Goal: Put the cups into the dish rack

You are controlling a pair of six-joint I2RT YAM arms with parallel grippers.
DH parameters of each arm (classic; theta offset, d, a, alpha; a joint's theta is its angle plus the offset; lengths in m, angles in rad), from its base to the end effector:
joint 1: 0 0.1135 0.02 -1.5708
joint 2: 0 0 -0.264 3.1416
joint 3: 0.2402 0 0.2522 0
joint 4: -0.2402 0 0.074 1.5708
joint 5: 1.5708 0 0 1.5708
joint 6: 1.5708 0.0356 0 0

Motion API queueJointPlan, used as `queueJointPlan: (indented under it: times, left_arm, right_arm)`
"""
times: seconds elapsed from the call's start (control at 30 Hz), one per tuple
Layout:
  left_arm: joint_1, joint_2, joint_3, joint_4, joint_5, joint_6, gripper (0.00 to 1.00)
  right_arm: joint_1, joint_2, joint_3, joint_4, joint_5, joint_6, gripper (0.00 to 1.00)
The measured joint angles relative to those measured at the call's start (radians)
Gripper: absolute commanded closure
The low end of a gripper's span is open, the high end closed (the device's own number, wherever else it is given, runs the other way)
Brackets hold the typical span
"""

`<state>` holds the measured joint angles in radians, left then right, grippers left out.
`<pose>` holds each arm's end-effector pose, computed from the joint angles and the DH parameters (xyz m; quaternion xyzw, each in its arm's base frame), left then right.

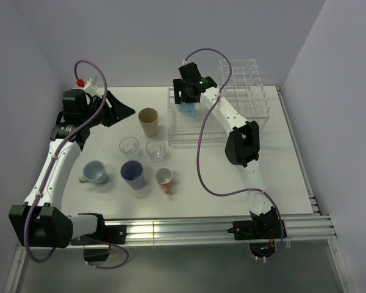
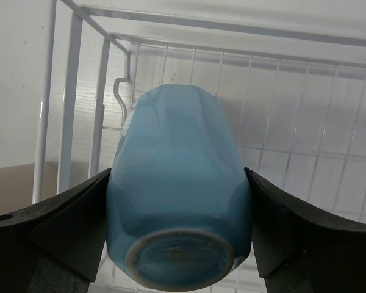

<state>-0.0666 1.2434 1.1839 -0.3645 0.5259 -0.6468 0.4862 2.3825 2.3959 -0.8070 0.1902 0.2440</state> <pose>0.2769 -0.0364 0.3657 -0.0969 0.8176 -0.3875 0.4146 0.4736 0.2427 0.2808 -0.0756 0.9189 0.0526 0.3837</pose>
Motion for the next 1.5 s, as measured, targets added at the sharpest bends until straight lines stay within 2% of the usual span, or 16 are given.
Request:
queueJointPlan:
  times: [0.2,0.67,0.77,0.87,0.9,1.0,1.2,1.37,1.5]
  left_arm:
    - [0.000,0.006,0.000,0.000,0.000,0.000,0.43]
    - [0.000,0.020,0.000,-0.008,0.000,0.008,0.43]
    - [0.000,0.026,0.000,-0.008,0.000,0.008,0.43]
    - [0.000,0.031,0.000,-0.008,0.000,0.008,0.43]
    - [0.000,0.031,0.000,-0.008,0.000,0.008,0.43]
    - [0.000,0.031,0.000,-0.008,0.000,0.008,0.43]
    - [0.000,0.031,0.000,-0.008,0.000,0.008,0.43]
    - [0.000,0.031,0.000,-0.008,0.000,0.008,0.43]
    - [0.000,0.031,-0.002,-0.008,0.000,0.008,0.43]
  right_arm:
    - [0.000,0.001,0.000,0.008,0.000,0.000,0.87]
    - [0.002,0.038,0.000,0.039,0.002,-0.007,0.72]
    - [0.002,0.040,0.000,0.045,0.004,-0.010,0.65]
    - [0.002,0.041,0.000,0.048,0.005,-0.011,0.50]
    - [0.002,0.041,0.000,0.049,0.005,-0.011,0.41]
    - [0.003,0.041,0.000,0.052,0.005,-0.016,0.30]
    - [0.008,0.041,0.000,0.053,0.013,-0.026,0.21]
    - [0.009,0.041,0.000,0.055,0.012,-0.031,0.18]
    - [0.009,0.041,0.000,0.055,0.011,-0.033,0.09]
